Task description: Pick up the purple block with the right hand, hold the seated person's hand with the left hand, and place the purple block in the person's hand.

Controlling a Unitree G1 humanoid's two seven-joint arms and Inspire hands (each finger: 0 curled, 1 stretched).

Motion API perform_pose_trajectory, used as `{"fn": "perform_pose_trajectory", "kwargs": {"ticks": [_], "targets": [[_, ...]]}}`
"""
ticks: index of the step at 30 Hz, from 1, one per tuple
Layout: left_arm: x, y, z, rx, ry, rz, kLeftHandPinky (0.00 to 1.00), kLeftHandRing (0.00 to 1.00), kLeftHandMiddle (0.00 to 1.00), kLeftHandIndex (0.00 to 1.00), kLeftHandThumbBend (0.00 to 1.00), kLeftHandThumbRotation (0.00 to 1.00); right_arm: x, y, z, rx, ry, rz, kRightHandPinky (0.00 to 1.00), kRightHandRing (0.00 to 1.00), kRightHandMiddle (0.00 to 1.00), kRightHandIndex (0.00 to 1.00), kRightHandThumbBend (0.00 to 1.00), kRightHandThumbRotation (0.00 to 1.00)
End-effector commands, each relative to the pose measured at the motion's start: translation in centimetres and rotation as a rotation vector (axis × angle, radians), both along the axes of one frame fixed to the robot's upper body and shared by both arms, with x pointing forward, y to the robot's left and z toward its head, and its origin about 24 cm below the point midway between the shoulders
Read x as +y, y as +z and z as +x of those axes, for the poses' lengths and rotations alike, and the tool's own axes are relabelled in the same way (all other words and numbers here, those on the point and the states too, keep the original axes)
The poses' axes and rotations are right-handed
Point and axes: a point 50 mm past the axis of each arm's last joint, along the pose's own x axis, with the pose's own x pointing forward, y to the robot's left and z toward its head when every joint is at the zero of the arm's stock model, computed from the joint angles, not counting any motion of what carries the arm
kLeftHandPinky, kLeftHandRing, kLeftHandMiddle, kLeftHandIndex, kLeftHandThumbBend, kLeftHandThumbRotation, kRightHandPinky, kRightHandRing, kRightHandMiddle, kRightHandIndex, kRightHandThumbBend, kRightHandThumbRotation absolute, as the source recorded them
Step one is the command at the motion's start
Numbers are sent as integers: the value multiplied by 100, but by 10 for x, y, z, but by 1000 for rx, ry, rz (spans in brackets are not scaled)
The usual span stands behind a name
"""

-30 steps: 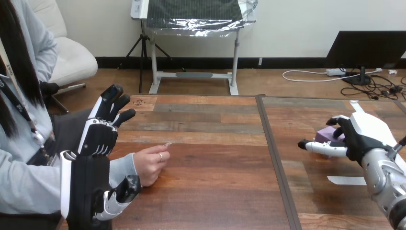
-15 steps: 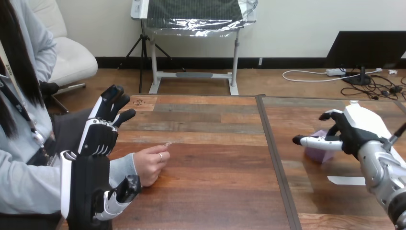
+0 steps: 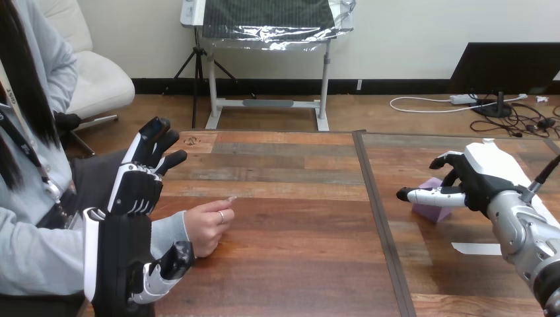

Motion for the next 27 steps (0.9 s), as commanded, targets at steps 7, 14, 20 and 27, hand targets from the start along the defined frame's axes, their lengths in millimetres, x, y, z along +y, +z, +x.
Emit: {"fn": "perform_pose_trajectory", "kwargs": {"ticks": [7, 14, 20, 27], "targets": [[-4, 14, 9, -87, -13, -1, 80, 88, 91, 89, 99, 80, 5, 10, 4, -20, 78, -31, 60, 61, 68, 80, 87, 72], [-3, 14, 9, -86, -14, -1, 81, 88, 91, 89, 99, 79, 2, 16, 4, -37, 103, -49, 59, 60, 67, 79, 87, 73], [-3, 14, 10, -87, -11, -1, 81, 88, 91, 89, 100, 79, 1, 22, 2, -81, 119, -39, 54, 56, 63, 79, 88, 73], [-3, 14, 10, -85, -5, 1, 80, 87, 90, 89, 100, 79, 1, 30, 1, -115, 131, -37, 49, 50, 57, 79, 89, 73]]}}
